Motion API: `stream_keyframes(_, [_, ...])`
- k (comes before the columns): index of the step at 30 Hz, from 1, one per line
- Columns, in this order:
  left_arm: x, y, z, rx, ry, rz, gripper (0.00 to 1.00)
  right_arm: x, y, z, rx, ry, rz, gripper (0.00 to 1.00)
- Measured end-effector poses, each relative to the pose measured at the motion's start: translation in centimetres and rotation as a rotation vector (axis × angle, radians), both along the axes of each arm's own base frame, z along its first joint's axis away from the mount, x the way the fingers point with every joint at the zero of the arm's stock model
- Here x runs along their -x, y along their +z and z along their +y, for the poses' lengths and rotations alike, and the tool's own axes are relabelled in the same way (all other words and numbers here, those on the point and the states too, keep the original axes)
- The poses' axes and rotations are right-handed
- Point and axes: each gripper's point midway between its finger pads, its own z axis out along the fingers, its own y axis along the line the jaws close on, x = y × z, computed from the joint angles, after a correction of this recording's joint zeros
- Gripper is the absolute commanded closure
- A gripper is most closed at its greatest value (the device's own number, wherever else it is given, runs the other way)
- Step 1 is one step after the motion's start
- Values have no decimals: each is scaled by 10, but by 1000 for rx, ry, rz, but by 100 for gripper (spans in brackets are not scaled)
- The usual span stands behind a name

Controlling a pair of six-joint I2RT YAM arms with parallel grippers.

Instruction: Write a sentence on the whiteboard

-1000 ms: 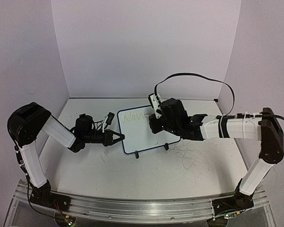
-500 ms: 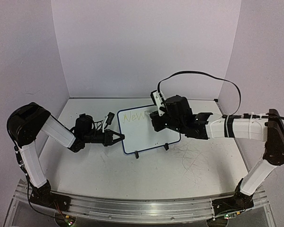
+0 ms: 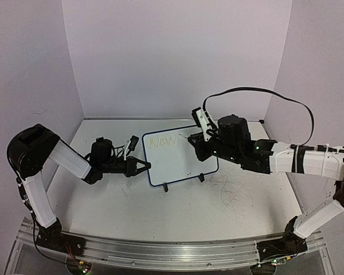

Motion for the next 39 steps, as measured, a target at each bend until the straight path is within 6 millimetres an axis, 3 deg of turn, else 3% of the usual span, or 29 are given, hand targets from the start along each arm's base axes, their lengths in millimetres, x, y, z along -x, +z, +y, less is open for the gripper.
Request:
stream_keyframes(6, [0, 0, 0, -4, 2, 0, 100, -1, -30, 11, 65, 44, 35, 100])
stream_keyframes(10, [0, -1, 0, -8, 5, 1, 100, 0, -38, 14, 82, 62, 47, 100])
stream_keyframes(19, [0, 0, 0, -10, 9, -2, 99, -4, -38, 11, 91, 38, 36, 100])
stream_keyframes(33, [0, 0, 0, -13, 11, -2, 100, -32, -37, -18, 81, -82, 30, 100])
stream_keyframes(39, [0, 0, 0, -13, 11, -2, 100, -36, -34, -20, 48, -97, 40, 100])
